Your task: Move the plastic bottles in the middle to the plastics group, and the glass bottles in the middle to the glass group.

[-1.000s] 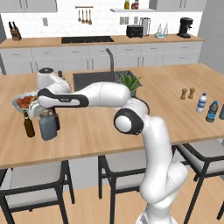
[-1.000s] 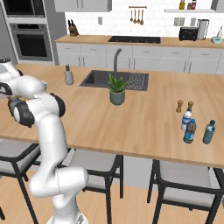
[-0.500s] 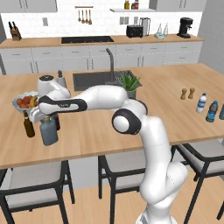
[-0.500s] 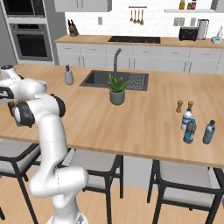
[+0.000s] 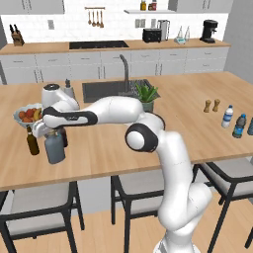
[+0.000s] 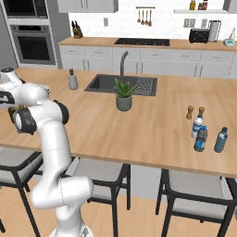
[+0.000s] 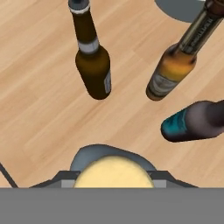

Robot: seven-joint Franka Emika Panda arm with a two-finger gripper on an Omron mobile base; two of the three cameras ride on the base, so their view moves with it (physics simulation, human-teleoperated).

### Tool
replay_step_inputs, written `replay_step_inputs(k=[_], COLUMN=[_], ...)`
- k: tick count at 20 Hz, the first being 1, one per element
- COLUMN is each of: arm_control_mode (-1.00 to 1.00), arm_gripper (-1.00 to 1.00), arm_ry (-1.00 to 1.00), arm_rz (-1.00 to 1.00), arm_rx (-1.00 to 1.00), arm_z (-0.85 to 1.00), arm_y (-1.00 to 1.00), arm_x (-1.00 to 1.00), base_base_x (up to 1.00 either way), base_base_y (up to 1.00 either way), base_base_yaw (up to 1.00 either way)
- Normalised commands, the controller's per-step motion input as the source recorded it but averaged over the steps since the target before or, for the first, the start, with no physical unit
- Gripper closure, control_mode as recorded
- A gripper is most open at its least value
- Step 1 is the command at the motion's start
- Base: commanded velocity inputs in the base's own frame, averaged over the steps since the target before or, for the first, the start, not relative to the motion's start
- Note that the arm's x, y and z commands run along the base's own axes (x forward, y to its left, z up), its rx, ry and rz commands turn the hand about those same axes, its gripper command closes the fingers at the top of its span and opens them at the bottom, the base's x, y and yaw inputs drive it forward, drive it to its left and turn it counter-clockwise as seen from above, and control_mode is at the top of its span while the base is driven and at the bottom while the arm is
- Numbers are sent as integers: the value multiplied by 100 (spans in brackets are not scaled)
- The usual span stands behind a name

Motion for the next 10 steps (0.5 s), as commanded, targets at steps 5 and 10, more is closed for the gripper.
replay_step_inputs(k=[5,10], arm_control_mode=[-100,-100], arm_gripper=[-100,-100], arm_ry=[0,0], arm_rz=[0,0], arm_rx=[0,0], arm_z=[0,1], arm_y=[0,0], arm_x=[0,0], base_base_x=[0,0], base_base_y=[0,0], base_base_yaw=[0,0])
